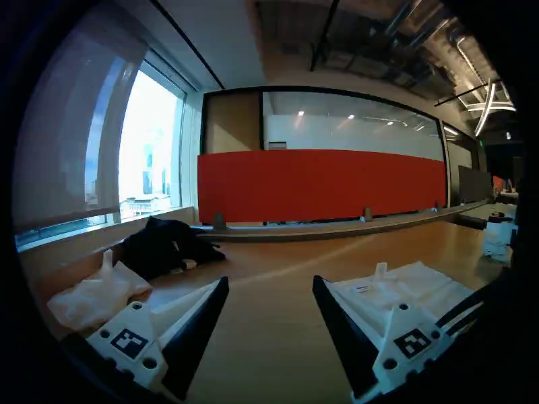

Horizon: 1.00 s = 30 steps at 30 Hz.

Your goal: Fold towel

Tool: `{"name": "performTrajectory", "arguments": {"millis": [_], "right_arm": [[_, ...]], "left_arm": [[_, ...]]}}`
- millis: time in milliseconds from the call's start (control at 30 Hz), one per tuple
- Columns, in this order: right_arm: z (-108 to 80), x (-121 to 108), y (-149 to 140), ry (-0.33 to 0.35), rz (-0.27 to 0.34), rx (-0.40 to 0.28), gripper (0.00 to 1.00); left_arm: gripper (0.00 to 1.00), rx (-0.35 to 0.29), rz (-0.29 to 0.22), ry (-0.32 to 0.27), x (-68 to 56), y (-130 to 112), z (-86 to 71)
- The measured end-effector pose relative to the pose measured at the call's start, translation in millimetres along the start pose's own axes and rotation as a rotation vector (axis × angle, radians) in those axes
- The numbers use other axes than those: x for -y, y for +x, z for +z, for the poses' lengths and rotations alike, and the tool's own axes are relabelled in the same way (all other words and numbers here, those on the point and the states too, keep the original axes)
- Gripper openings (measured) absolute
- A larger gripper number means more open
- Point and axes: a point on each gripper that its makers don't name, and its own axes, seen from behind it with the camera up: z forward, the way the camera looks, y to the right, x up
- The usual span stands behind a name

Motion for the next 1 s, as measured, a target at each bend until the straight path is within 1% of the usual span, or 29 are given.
{"name": "performTrajectory", "arguments": {"millis": [100, 200, 367, 533, 767, 1000], "right_arm": [[-3.5, 3, 14, 0.001, 0.007, 0.001, 1.00], [-6.9, 5, 31, 0.000, 0.009, 0.008, 1.00], [-11.6, 10, 53, 0.016, 0.004, 0.056, 1.00], [-15.9, 19, 65, 0.053, -0.009, 0.122, 1.00], [-20.9, 36, 70, 0.129, -0.056, 0.211, 1.00], [-27.7, 52, 63, 0.231, -0.120, 0.309, 1.00]], "left_arm": [[0.92, 0.008, 0.002, -0.004, -1.3, 8, -0.5], [0.92, 0.030, 0.004, -0.016, -4.5, 20, -1.7], [0.92, 0.076, 0.022, -0.047, -10.7, 41, -4.1], [0.92, 0.138, 0.056, -0.089, -16.5, 53, -6.8], [0.92, 0.223, 0.087, -0.155, -26.0, 58, -11.7], [0.92, 0.325, 0.116, -0.237, -42.5, 46, -18.9]]}}
